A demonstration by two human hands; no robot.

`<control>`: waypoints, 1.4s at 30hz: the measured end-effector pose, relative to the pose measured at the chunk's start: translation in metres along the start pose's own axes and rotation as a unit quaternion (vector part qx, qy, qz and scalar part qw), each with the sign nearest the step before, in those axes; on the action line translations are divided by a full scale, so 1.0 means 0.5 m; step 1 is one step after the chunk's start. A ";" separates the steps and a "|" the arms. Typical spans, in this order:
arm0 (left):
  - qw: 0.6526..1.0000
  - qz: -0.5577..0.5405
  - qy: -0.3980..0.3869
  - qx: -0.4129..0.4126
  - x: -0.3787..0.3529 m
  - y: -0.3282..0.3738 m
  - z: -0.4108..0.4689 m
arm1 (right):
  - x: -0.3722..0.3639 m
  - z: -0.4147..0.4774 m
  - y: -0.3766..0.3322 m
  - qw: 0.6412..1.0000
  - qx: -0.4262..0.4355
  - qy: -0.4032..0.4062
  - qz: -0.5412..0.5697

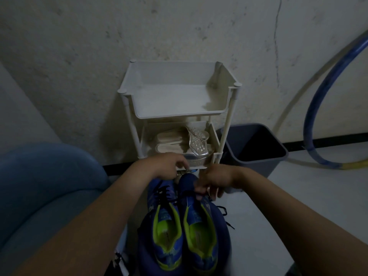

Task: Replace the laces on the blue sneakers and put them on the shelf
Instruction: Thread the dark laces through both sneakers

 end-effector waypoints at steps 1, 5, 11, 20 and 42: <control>0.999 -0.044 -0.028 -0.016 -0.016 0.006 0.002 | -0.005 0.003 0.007 0.999 -0.031 -0.017 -0.032; 0.985 0.017 -0.169 -0.011 -0.087 0.020 0.020 | 0.003 0.017 0.012 0.997 -0.032 0.077 -0.003; 0.972 0.049 -0.226 -0.038 -0.119 0.034 0.033 | 0.013 0.063 0.047 0.968 -0.068 0.223 -0.095; 0.999 0.014 -0.031 -0.032 -0.075 -0.001 0.049 | -0.016 0.121 0.068 0.940 -0.126 0.228 -0.219; 0.895 -0.433 0.099 0.035 -0.058 0.039 0.057 | 0.054 -0.013 -0.034 0.959 0.071 0.120 0.247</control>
Point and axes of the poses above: each hand's wrist, its own z-axis towards the middle knuckle, its own x-axis out of the back of the hand, y = z × x, the point moved 4 cm from there along z, towards the middle knuckle, and after that the axes turned 13 degrees about -x, right-handed, at the moved point
